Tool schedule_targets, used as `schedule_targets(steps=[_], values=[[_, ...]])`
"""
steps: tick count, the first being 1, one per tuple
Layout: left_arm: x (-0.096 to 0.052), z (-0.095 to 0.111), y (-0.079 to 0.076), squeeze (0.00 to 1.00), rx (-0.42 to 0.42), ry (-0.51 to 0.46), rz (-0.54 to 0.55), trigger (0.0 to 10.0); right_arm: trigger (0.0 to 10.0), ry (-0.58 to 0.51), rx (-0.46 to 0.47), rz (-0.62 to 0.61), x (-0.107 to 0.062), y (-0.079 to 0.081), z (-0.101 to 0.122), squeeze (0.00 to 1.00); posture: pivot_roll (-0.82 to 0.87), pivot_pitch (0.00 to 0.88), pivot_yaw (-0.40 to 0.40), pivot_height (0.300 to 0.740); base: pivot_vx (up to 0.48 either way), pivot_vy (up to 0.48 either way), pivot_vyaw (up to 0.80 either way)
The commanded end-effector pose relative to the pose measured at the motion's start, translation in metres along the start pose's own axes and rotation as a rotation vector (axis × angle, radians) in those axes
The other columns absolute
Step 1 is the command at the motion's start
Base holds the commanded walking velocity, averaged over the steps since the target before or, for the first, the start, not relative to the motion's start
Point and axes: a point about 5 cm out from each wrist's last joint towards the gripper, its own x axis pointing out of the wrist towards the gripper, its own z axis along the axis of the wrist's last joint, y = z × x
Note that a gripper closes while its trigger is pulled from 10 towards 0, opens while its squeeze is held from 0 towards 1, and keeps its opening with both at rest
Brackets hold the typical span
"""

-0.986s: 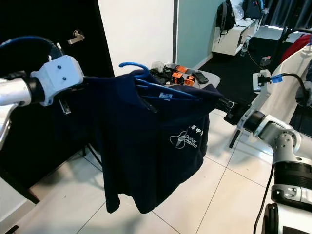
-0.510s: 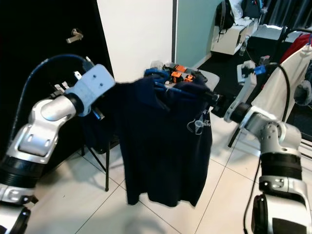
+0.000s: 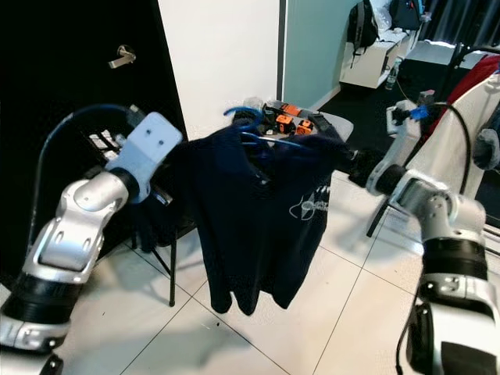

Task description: Hang hanger

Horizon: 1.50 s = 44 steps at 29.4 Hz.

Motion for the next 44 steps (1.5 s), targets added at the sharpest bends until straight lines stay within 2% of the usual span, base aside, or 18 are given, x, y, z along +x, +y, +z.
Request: schedule_targets(steps=[1, 9, 12, 14, 16, 17, 18, 19, 20, 21, 22, 24, 25, 26, 27, 34, 38, 44], values=[[-0.004, -0.003, 0.01, 0.0, -0.033, 0.023, 0.08, 0.0, 0.0, -0.052, 0.003, -0.039, -0.002, -0.004, 0.011, 0.0, -0.08, 0.0, -0.004, 0.74, 0.0, 0.0, 0.0], [-0.007, -0.013, -0.002, 0.0, -0.141, 0.067, 0.094, 0.0, 0.0, -0.085, 0.029, -0.089, -0.002, -0.008, 0.014, 0.0, -0.09, 0.0, 0.003, 0.74, 0.0, 0.0, 0.0], [0.0, -0.003, -0.024, 0.0, -0.355, 0.053, 0.077, 0.0, 0.0, -0.009, 0.04, 0.016, 0.022, 0.023, -0.009, 0.0, -0.09, 0.0, 0.009, 0.74, 0.0, 0.0, 0.0], [0.003, 0.002, -0.031, 0.0, -0.42, 0.047, 0.067, 0.0, 0.0, 0.011, 0.041, 0.047, 0.028, 0.032, -0.016, 0.0, -0.09, 0.0, 0.009, 0.74, 0.0, 0.0, 0.0], [0.003, 0.002, -0.031, 0.0, -0.42, 0.047, 0.067, 0.0, 0.0, 0.011, 0.041, 0.047, 0.028, 0.032, -0.016, 0.0, -0.09, 0.0, 0.009, 0.74, 0.0, 0.0, 0.0], [0.005, 0.007, -0.039, 0.0, -0.482, 0.053, 0.049, 0.0, 0.0, 0.024, 0.042, 0.065, 0.032, 0.038, -0.02, 0.0, -0.09, 0.0, 0.009, 0.74, 0.0, 0.0, 0.0], [0.007, 0.011, -0.048, 0.0, -0.483, 0.084, 0.043, 1.7, 0.0, 0.03, 0.044, 0.074, 0.037, 0.042, -0.022, 0.0, -0.09, 0.0, 0.01, 0.74, 0.0, 0.0, 0.0], [0.007, 0.011, -0.048, 0.0, -0.483, 0.084, 0.043, 1.7, 0.0, 0.03, 0.044, 0.074, 0.037, 0.042, -0.022, 0.0, -0.09, 0.0, 0.01, 0.74, 0.0, 0.0, 0.0], [0.008, 0.013, -0.056, 0.0, -0.497, 0.109, 0.031, 4.0, 0.0, 0.032, 0.045, 0.075, 0.04, 0.044, -0.023, 0.0, -0.09, 0.0, 0.01, 0.74, 0.0, 0.0, 0.0], [0.008, 0.017, -0.064, 0.0, -0.505, 0.111, 0.009, 4.6, 0.0, 0.031, 0.046, 0.078, 0.043, 0.046, -0.022, 0.0, -0.09, 0.0, 0.008, 0.74, 0.0, 0.0, 0.0], [0.008, 0.019, -0.069, 0.0, -0.499, 0.12, 0.006, 6.9, 0.0, 0.03, 0.045, 0.079, 0.045, 0.047, -0.021, 0.0, -0.09, 0.0, 0.008, 0.74, 0.0, 0.0, 0.0], [0.008, 0.019, -0.069, 0.0, -0.499, 0.12, 0.006, 6.9, 0.0, 0.03, 0.045, 0.079, 0.045, 0.047, -0.021, 0.0, -0.09, 0.0, 0.008, 0.74, 0.0, 0.0, 0.0], [0.008, 0.02, -0.074, 0.0, -0.515, 0.135, -0.011, 8.7, 0.0, 0.027, 0.042, 0.082, 0.046, 0.049, -0.021, 0.0, -0.09, 0.0, 0.007, 0.74, 0.0, 0.0, 0.0], [0.008, 0.02, -0.074, 0.0, -0.515, 0.135, -0.011, 8.7, 0.0, 0.027, 0.042, 0.082, 0.046, 0.049, -0.021, 0.0, -0.09, 0.0, 0.007, 0.74, 0.0, 0.0, 0.0], [0.008, 0.02, -0.079, 0.0, -0.502, 0.142, -0.048, 10.0, 0.0, 0.02, 0.034, 0.09, 0.047, 0.05, -0.019, 0.0, -0.09, 0.0, 0.007, 0.74, 0.0, 0.0, 0.0], [0.003, 0.01, -0.075, 0.0, -0.389, 0.178, -0.079, 10.0, 0.0, 0.004, 0.01, 0.077, 0.042, 0.046, -0.014, 0.0, -0.09, 0.0, 0.005, 0.74, 0.0, 0.0, 0.0], [-0.002, -0.011, -0.046, 0.0, -0.248, 0.243, 0.004, 10.0, 0.0, 0.004, -0.033, 0.032, 0.029, 0.033, -0.008, 0.0, -0.09, 0.0, 0.007, 0.74, 0.0, 0.0, 0.0], [-0.004, -0.016, -0.041, 0.0, -0.234, 0.263, 0.007, 10.0, 0.0, 0.0, -0.047, 0.02, 0.024, 0.029, -0.005, 0.0, -0.1, 0.0, 0.009, 0.74, 0.0, 0.0, 0.0]])
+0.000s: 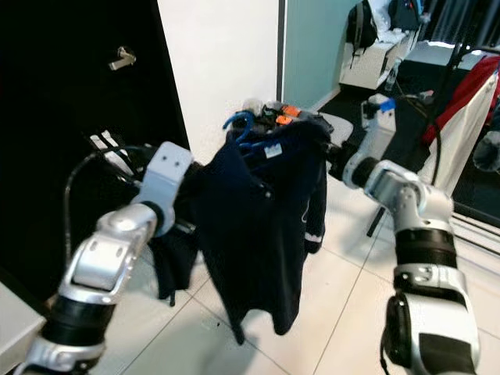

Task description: Hang hanger

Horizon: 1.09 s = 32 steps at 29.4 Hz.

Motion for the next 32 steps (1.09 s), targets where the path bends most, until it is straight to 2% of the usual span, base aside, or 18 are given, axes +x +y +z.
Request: schedule_targets(steps=[1, 2, 3, 5, 8, 9, 10, 11, 17, 18, 19, 21, 27, 30, 31, 32], values=[[-0.002, -0.006, 0.006, 0.0, 0.012, 0.036, 0.009, 9.6, 0.0, -0.033, -0.033, 0.006, -0.006, 0.0, 0.01, 0.0, -0.1, 0.0, 0.011, 0.74, 0.0, 0.0, 0.0], [-0.002, -0.006, 0.006, 0.0, 0.012, 0.036, 0.009, 9.6, 0.0, -0.033, -0.033, 0.006, -0.006, 0.0, 0.01, 0.0, -0.1, 0.0, 0.011, 0.74, 0.0, 0.0, 0.0], [-0.004, -0.009, 0.014, 0.0, 0.02, 0.051, 0.003, 8.9, 0.0, -0.04, -0.048, -0.004, -0.011, -0.004, 0.014, 0.0, -0.1, 0.0, 0.014, 0.74, 0.0, 0.0, 0.0], [-0.004, -0.009, 0.014, 0.0, 0.02, 0.051, 0.003, 8.9, 0.0, -0.04, -0.048, -0.004, -0.011, -0.004, 0.014, 0.0, -0.1, 0.0, 0.014, 0.74, 0.0, 0.0, 0.0], [-0.007, -0.008, 0.023, 0.0, 0.01, 0.05, -0.014, 8.8, 0.0, -0.047, -0.062, -0.008, -0.016, -0.007, 0.018, 0.0, -0.1, 0.0, 0.015, 0.74, 0.0, 0.0, 0.0], [-0.007, -0.004, 0.018, 0.0, -0.005, 0.034, -0.059, 8.7, 0.0, -0.044, -0.066, 0.011, -0.015, -0.004, 0.016, 0.0, -0.1, 0.0, 0.014, 0.74, 0.0, 0.0, 0.0], [-0.007, -0.004, 0.018, 0.0, -0.005, 0.034, -0.059, 8.7, 0.0, -0.044, -0.066, 0.011, -0.015, -0.004, 0.016, 0.0, -0.1, 0.0, 0.014, 0.74, 0.0, 0.0, 0.0], [-0.008, 0.001, 0.01, 0.0, -0.013, 0.014, -0.118, 9.1, 0.0, -0.04, -0.07, 0.039, -0.012, 0.0, 0.013, 0.0, -0.1, 0.0, 0.013, 0.74, 0.0, 0.0, 0.0], [-0.008, 0.004, 0.004, 0.0, -0.016, 0.002, -0.16, 9.1, 0.0, -0.036, -0.072, 0.058, -0.011, 0.003, 0.012, 0.0, -0.1, 0.0, 0.013, 0.74, 0.0, 0.0, 0.0], [-0.009, 0.005, 0.0, 0.0, -0.01, -0.002, -0.193, 10.0, 0.0, -0.023, -0.078, 0.089, -0.008, 0.009, 0.009, 0.0, -0.1, 0.0, 0.01, 0.74, 0.0, 0.0, 0.0], [-0.009, 0.005, 0.0, 0.0, -0.01, -0.002, -0.193, 10.0, 0.0, -0.023, -0.078, 0.089, -0.008, 0.009, 0.009, 0.0, -0.1, 0.0, 0.01, 0.74, 0.0, 0.0, 0.0], [-0.011, 0.006, -0.004, 0.0, 0.023, -0.017, -0.244, 10.0, 0.0, 0.015, -0.1, 0.152, -0.004, 0.02, 0.003, 0.0, -0.1, 0.0, 0.008, 0.74, 0.0, 0.0, 0.0], [-0.015, 0.007, -0.005, 0.0, 0.075, -0.04, -0.31, 10.0, 0.0, 0.049, -0.119, 0.194, -0.002, 0.027, -0.004, 0.0, -0.1, 0.0, 0.01, 0.74, 0.0, 0.0, 0.0], [-0.02, 0.007, 0.017, 0.0, 0.152, -0.06, -0.313, 10.0, 0.0, 0.063, -0.138, 0.189, -0.003, 0.026, -0.006, 0.0, -0.1, 0.0, 0.011, 0.74, 0.0, 0.0, 0.0], [-0.02, 0.007, 0.017, 0.0, 0.152, -0.06, -0.313, 10.0, 0.0, 0.063, -0.138, 0.189, -0.003, 0.026, -0.006, 0.0, -0.1, 0.0, 0.011, 0.74, 0.0, 0.0, 0.0], [-0.024, 0.007, 0.023, 0.0, 0.197, -0.072, -0.329, 10.0, 0.0, 0.059, -0.141, 0.18, -0.005, 0.023, -0.003, 0.0, -0.1, 0.0, 0.01, 0.74, 0.0, 0.0, 0.0]])
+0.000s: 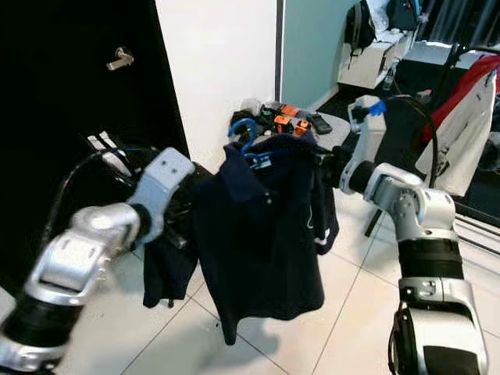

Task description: Hang hanger

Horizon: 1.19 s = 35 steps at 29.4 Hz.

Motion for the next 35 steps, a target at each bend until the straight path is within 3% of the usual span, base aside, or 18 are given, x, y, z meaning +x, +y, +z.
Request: schedule_targets(steps=[1, 6, 8, 10, 13, 17, 20, 23, 34, 35], values=[[-0.01, 0.001, 0.004, 0.0, 0.072, -0.031, -0.04, 10.0, 0.0, -0.008, -0.021, 0.005, -0.003, 0.0, 0.005, 0.0, -0.1, 0.0, 0.012, 0.74, 0.0, 0.0, 0.0], [-0.018, -0.004, 0.011, 0.0, 0.09, -0.02, -0.055, 10.0, 0.0, -0.009, -0.032, 0.002, -0.008, -0.003, 0.009, 0.0, -0.1, 0.0, 0.014, 0.74, 0.0, 0.0, 0.0], [-0.018, -0.002, 0.01, 0.0, 0.103, -0.041, -0.069, 10.0, 0.0, 0.004, -0.04, 0.053, -0.006, 0.005, 0.007, 0.0, -0.11, 0.0, 0.015, 0.74, 0.0, 0.0, 0.0], [-0.019, 0.006, 0.004, 0.0, 0.152, -0.12, -0.144, 10.0, 0.0, 0.044, -0.061, 0.175, -0.002, 0.023, 0.0, 0.0, -0.11, 0.0, 0.013, 0.74, 0.0, 0.0, 0.0], [-0.02, 0.007, 0.003, 0.0, 0.16, -0.133, -0.159, 10.0, 0.0, 0.05, -0.064, 0.188, -0.002, 0.025, -0.001, 0.0, -0.11, 0.0, 0.013, 0.74, 0.0, 0.0, 0.0], [-0.035, 0.012, 0.011, 0.0, 0.224, -0.203, -0.281, 10.0, 0.0, 0.108, -0.074, 0.356, -0.007, 0.045, -0.005, 0.0, -0.11, 0.0, 0.012, 0.74, 0.0, 0.0, 0.0], [-0.039, 0.01, 0.02, 0.0, 0.246, -0.194, -0.289, 10.0, 0.0, 0.13, -0.087, 0.382, -0.01, 0.046, -0.006, 0.0, -0.12, 0.0, 0.013, 0.74, 0.0, 0.0, 0.0], [-0.05, 0.01, 0.038, 0.0, 0.265, -0.201, -0.296, 10.0, 0.0, 0.175, -0.118, 0.402, -0.018, 0.045, -0.007, 0.0, -0.12, 0.0, 0.014, 0.74, 0.0, 0.0, 0.0], [-0.057, 0.014, 0.04, 0.0, 0.299, -0.242, -0.414, 10.0, 0.0, 0.178, -0.15, 0.408, -0.021, 0.048, -0.006, 0.0, -0.13, 0.0, 0.023, 0.74, 0.0, 0.0, 0.0], [-0.059, 0.014, 0.039, 0.0, 0.302, -0.241, -0.442, 10.0, 10.0, 0.16, -0.15, 0.404, -0.021, 0.047, -0.002, 0.07, -0.13, 0.0, 0.023, 0.74, 0.0, 0.0, 0.0]])
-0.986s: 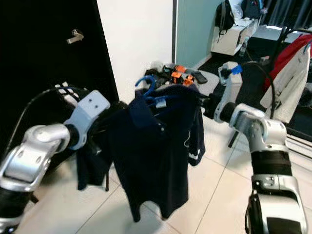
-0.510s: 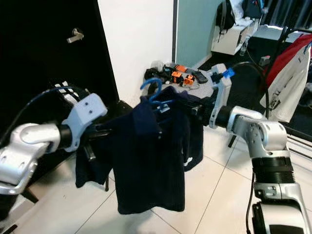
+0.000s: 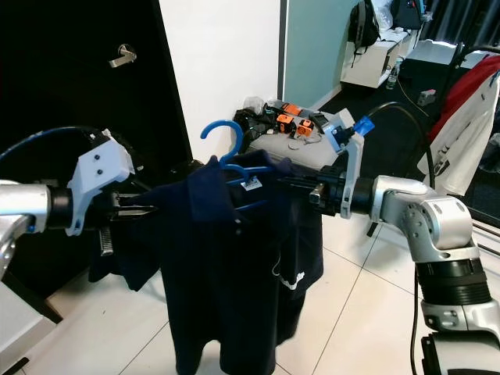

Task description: Hang hanger

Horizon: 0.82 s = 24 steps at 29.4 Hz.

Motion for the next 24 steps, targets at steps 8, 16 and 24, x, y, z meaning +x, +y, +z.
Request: schedule_targets(steps=[8, 16, 24], values=[[-0.008, 0.01, -0.004, 0.0, 0.047, -0.034, -0.124, 10.0, 10.0, -0.06, -0.051, 0.048, -0.008, 0.003, 0.017, 1.0, -0.13, 0.0, 0.022, 0.74, 0.0, 0.0, 0.0], [0.006, 0.001, -0.005, 0.0, 0.087, 0.01, -0.145, 10.0, 10.0, -0.039, -0.113, 0.428, -0.013, 0.044, 0.032, 0.99, -0.13, 0.0, 0.017, 0.74, 0.0, 0.0, 0.0], [0.014, 0.001, 0.002, 0.0, 0.075, -0.033, -0.047, 10.0, 10.0, 0.062, -0.162, 0.429, -0.017, 0.044, 0.021, 0.98, -0.13, 0.0, 0.016, 0.74, 0.0, 0.0, 0.0]])
